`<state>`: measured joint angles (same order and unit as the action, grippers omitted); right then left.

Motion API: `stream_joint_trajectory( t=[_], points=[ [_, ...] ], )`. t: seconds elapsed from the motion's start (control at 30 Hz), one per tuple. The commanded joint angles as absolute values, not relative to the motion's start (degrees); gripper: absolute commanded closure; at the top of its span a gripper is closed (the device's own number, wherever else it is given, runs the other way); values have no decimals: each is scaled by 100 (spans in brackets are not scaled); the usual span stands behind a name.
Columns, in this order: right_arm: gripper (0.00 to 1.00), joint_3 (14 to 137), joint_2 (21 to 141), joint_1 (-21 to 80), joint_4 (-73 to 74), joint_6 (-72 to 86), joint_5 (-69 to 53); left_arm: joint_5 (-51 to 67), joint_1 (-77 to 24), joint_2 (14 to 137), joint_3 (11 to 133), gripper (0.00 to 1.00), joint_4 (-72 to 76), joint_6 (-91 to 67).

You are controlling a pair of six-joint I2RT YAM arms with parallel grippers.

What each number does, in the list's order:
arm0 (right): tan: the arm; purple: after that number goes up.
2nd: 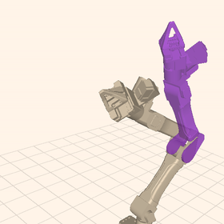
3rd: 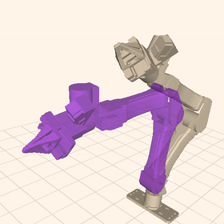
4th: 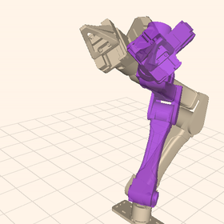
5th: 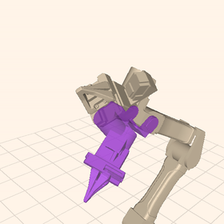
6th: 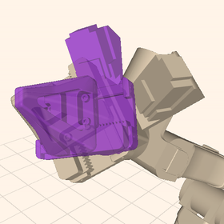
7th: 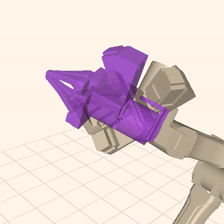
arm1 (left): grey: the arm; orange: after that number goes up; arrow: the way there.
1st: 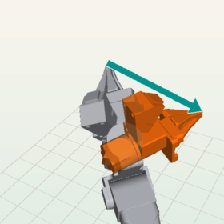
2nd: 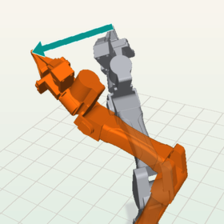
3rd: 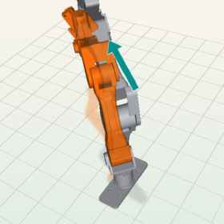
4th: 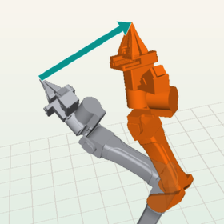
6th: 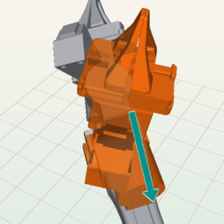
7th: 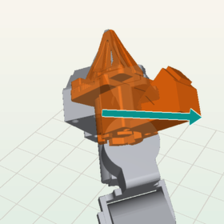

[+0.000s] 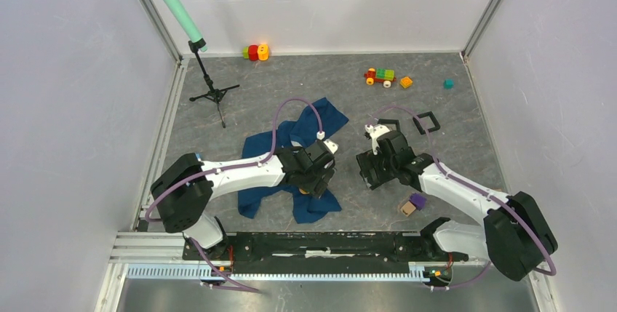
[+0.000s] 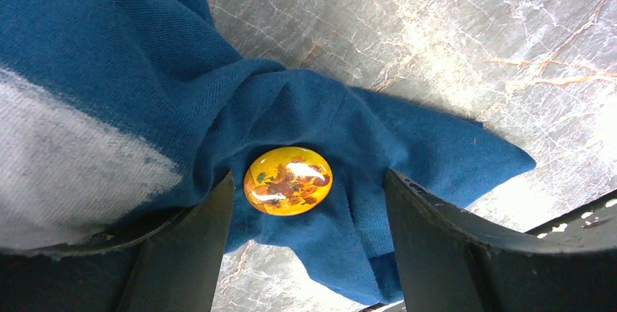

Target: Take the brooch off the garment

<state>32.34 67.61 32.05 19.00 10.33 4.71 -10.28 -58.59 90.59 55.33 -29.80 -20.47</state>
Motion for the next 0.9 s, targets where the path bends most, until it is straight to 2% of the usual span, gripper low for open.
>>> stream_joint_trajectory(
  t=[0.0,0.23,0.43,0.6,0.87],
  points=[
    [2,3511,6845,3152,1873,719,-158,-1024,-5844,9080,5546,20,-2795,-1811],
    [2,3522,7028,3138,1911,605,-97,-976,-5830,9057,5546,22,-2799,-1784],
    [12,3568,7054,3138,1915,574,-72,-1013,-5827,8996,5528,22,-2837,-1784],
    [24,3623,7049,3142,1932,636,-164,-1047,-5827,8976,5528,23,-2871,-1784],
    [33,3674,7046,3103,1889,978,-664,-1050,-5827,8480,5441,24,-2861,-1793]
  ],
)
